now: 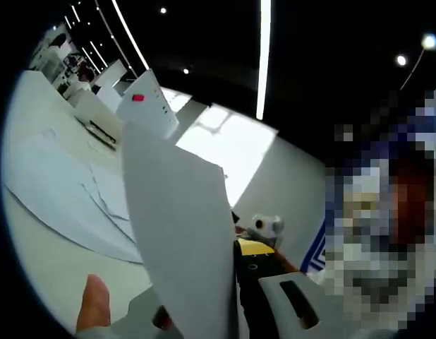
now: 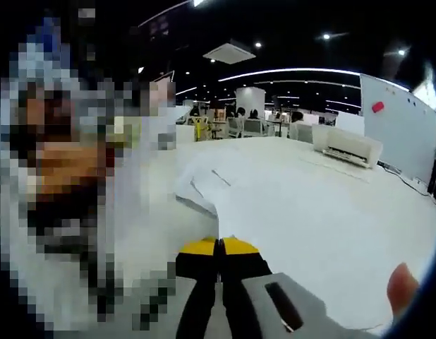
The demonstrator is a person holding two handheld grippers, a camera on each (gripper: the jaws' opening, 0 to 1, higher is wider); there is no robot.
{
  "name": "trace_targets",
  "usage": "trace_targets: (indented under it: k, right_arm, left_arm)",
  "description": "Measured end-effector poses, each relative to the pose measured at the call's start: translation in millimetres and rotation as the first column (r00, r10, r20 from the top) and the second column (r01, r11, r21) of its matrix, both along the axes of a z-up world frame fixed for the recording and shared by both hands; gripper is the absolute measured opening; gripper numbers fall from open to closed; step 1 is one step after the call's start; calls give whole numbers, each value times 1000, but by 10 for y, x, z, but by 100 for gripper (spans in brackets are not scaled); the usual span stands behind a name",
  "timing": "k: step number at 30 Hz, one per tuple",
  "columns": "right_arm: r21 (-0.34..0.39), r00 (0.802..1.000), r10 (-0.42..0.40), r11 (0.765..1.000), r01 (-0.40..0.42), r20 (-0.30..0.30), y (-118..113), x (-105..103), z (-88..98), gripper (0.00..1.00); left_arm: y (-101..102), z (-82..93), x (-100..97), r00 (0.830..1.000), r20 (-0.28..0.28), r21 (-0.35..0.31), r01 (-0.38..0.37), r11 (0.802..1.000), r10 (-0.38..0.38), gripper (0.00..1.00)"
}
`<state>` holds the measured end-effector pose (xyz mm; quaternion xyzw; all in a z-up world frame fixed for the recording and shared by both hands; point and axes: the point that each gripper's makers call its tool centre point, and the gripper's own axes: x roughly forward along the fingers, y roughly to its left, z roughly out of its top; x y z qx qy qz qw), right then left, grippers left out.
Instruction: Organize the stack of printing papers by aligning and flattening the scattered papers on the table
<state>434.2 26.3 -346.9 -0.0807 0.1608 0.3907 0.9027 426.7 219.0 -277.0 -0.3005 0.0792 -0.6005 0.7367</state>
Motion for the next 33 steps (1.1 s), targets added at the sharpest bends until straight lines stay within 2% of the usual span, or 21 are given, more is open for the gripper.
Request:
trace_targets:
  k: [8, 17, 25, 33]
  right_arm:
    - [46, 997, -72, 996, 70, 38, -173, 118, 339, 0]
    - [62, 989, -103, 993, 96, 106, -312, 161, 694, 0]
    - [102, 973, -131, 988, 113, 192, -442, 122, 1181, 0]
    - [100, 960, -115, 991, 92, 255, -404, 24, 1519, 0]
  left_arm:
    - [22, 2, 25, 1000, -3, -3, -3, 1000, 3, 6]
    - [26, -2, 43, 1000, -10, -4, -5, 1000, 5, 6]
    - [12, -8, 45, 1000, -17, -2, -11, 1000, 11, 6]
    - [18, -15, 69, 999, -24, 1, -24, 1000, 24, 6]
